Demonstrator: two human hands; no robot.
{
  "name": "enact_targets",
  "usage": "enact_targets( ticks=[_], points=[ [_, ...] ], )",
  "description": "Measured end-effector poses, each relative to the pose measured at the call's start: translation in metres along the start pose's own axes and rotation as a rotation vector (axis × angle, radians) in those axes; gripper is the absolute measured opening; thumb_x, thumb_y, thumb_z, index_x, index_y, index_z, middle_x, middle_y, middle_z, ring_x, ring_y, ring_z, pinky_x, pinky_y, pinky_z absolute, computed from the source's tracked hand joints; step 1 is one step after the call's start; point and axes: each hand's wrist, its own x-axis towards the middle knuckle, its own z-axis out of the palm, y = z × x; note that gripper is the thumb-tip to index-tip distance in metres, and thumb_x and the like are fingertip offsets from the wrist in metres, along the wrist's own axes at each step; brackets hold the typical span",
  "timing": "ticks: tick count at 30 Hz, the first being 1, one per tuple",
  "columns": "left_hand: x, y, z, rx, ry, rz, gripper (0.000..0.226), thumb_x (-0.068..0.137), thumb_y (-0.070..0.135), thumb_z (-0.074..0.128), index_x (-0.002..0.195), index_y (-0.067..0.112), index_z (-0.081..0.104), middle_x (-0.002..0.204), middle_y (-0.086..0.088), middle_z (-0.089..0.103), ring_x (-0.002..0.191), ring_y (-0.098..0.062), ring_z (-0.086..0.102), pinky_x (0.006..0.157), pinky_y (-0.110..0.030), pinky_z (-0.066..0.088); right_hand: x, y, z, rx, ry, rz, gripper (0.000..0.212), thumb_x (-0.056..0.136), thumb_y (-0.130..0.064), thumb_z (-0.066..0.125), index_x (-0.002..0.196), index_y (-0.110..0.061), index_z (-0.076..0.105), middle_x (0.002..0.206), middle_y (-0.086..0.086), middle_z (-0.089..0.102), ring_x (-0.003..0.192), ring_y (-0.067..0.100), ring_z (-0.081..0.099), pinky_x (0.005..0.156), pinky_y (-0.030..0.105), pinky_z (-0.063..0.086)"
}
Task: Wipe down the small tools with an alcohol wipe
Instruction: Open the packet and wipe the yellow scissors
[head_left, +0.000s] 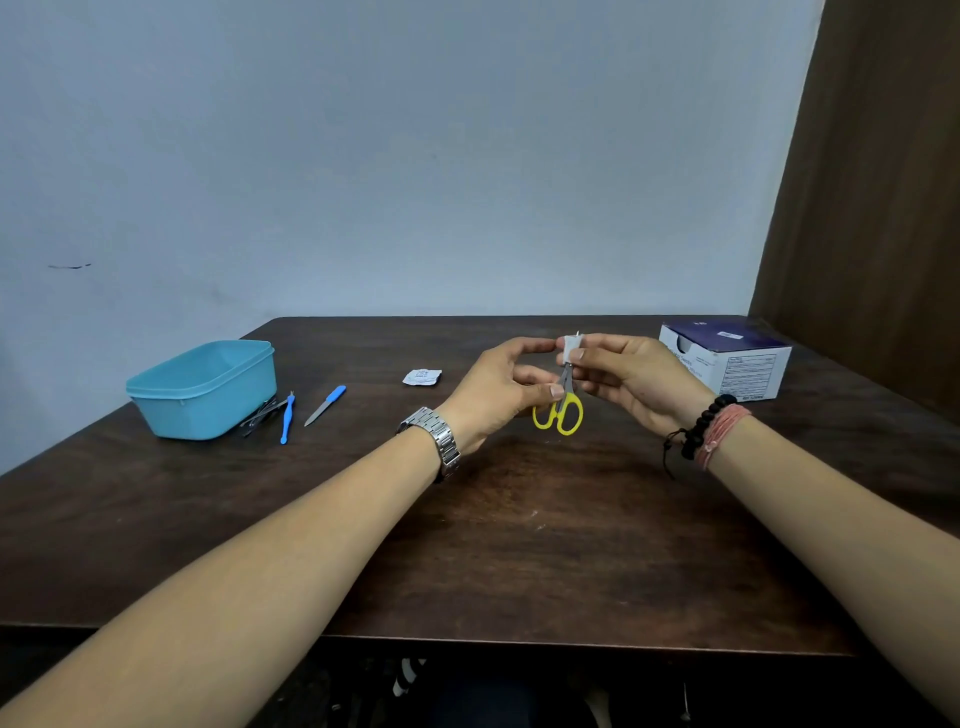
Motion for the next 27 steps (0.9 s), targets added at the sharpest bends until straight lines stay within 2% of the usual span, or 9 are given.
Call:
enact_targets(
  ticks=[3,6,13,16,20,27],
  points=[
    [0.0001,0.0007,0.0003,-0.01,0.01,-0.013,0.05,0.085,-0.001,0.068,0.13,0.014,0.05,0.089,-0.009,0.073,0.077,-0.015,0.067,0.067,-0.023,0.052,-0.0008,-0.0005,-0.0007,0.036,-0.013,0.0,0.015,0.089,-0.009,0.064,0.103,-0.006,0.067,0.088,0.006,0.073,0.068,0.008,0.063,0.064,0.018,0.054],
    [0.0003,0.0003,0.0007,-0.009,0.011,-0.017,0.053,0.085,0.0,0.069,0.132,0.013,0.049,0.093,-0.01,0.073,0.079,-0.016,0.067,0.068,-0.024,0.052,-0.0013,-0.0003,-0.0014,0.018,-0.037,-0.005,0.012,0.091,-0.017,0.061,0.095,-0.009,0.069,0.089,0.003,0.073,0.068,0.006,0.063,0.065,0.017,0.054],
    [0.0016,-0.0015,0.0008,-0.027,-0.005,-0.016,0.053,0.084,0.001,0.07,0.131,0.014,0.049,0.097,-0.013,0.073,0.084,-0.02,0.066,0.074,-0.029,0.053,-0.0003,-0.0002,-0.0024,0.048,-0.006,0.011,0.009,0.089,-0.005,0.061,0.097,-0.007,0.064,0.086,0.006,0.069,0.064,0.006,0.064,0.062,0.016,0.054],
    [0.0019,-0.0017,0.0017,-0.04,-0.019,-0.016,0.051,0.085,0.001,0.069,0.13,0.014,0.049,0.093,-0.01,0.074,0.08,-0.02,0.065,0.073,-0.029,0.052,-0.001,-0.0006,-0.0014,0.062,0.02,-0.009,0.007,0.088,-0.004,0.063,0.092,-0.009,0.065,0.084,0.006,0.069,0.061,0.006,0.063,0.061,0.017,0.053],
    [0.001,-0.0013,0.0032,-0.009,-0.033,-0.014,0.052,0.085,0.0,0.069,0.132,0.011,0.048,0.093,-0.01,0.073,0.07,-0.01,0.066,0.067,-0.023,0.051,-0.0003,-0.0044,-0.0036,0.097,0.07,-0.044,0.006,0.086,-0.006,0.065,0.09,-0.01,0.066,0.084,0.005,0.069,0.063,0.005,0.062,0.062,0.017,0.053],
    [0.001,-0.0037,0.0015,0.016,-0.027,-0.002,0.054,0.084,0.001,0.07,0.131,0.013,0.048,0.094,-0.009,0.074,0.072,-0.012,0.066,0.069,-0.026,0.05,-0.0025,-0.0025,-0.0018,0.061,0.054,0.009,0.007,0.087,-0.005,0.065,0.092,-0.01,0.065,0.073,0.0,0.071,0.06,0.005,0.064,0.061,0.017,0.054]
  ],
)
